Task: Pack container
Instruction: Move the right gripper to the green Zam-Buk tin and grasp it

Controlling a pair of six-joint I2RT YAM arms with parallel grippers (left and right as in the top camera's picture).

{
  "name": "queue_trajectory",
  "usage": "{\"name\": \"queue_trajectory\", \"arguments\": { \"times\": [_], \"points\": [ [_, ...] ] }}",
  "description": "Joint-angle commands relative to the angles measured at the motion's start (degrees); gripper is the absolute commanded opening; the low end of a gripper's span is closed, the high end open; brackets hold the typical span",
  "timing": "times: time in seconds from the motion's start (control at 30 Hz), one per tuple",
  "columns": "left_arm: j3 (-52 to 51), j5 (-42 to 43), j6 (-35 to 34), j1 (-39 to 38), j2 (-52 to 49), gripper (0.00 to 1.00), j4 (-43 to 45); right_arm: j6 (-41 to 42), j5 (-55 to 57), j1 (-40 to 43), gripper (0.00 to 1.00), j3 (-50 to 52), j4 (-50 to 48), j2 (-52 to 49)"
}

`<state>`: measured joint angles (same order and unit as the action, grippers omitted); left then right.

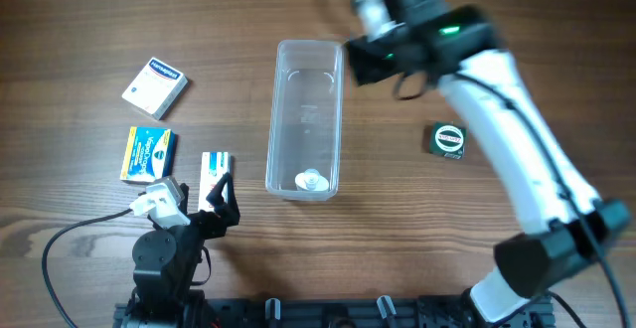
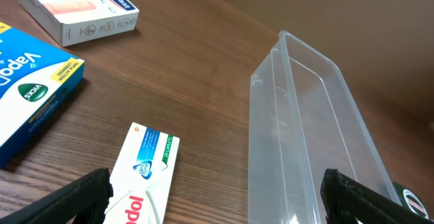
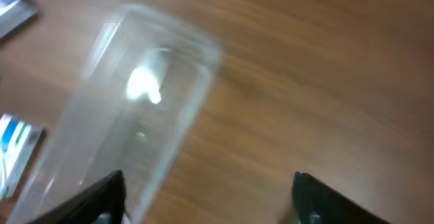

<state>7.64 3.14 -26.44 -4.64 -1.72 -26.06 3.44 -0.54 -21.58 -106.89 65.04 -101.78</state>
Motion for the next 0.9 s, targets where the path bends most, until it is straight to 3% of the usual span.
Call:
{"name": "queue_trajectory", "arguments": {
  "times": [0.0, 0.17, 0.37, 0.47, 0.6, 0.87],
  "points": [
    [-0.1, 0.5, 0.7, 0.4, 0.2, 1.0, 0.2, 7.6, 1.7, 10.3, 0.87, -0.2, 4.1, 0.9],
    [-0.1, 0.5, 0.7, 0.4, 0.2, 1.0, 0.2, 9.2, 2.1, 17.8, 1.0, 8.8, 2.8, -0.2],
    [-0.1, 0.5, 0.7, 0.4, 0.2, 1.0, 0.2, 12.5, 2.4, 18.3, 0.99, 24.6, -8.5, -0.2],
    [-0.1, 0.5, 0.7, 0.4, 0.2, 1.0, 0.2, 18.5, 8.3, 18.3, 0.91, 30.5, -12.1, -0.2],
    [-0.1, 0.5, 0.7, 0.4, 0.2, 1.0, 0.2, 19.2, 9.6, 18.3, 0.87, 31.6, -11.4, -0.2],
    [-0.1, 0.5, 0.7, 0.4, 0.2, 1.0, 0.2, 16.2, 8.0, 18.3, 0.95, 31.7, -8.9, -0.2]
  ]
}}
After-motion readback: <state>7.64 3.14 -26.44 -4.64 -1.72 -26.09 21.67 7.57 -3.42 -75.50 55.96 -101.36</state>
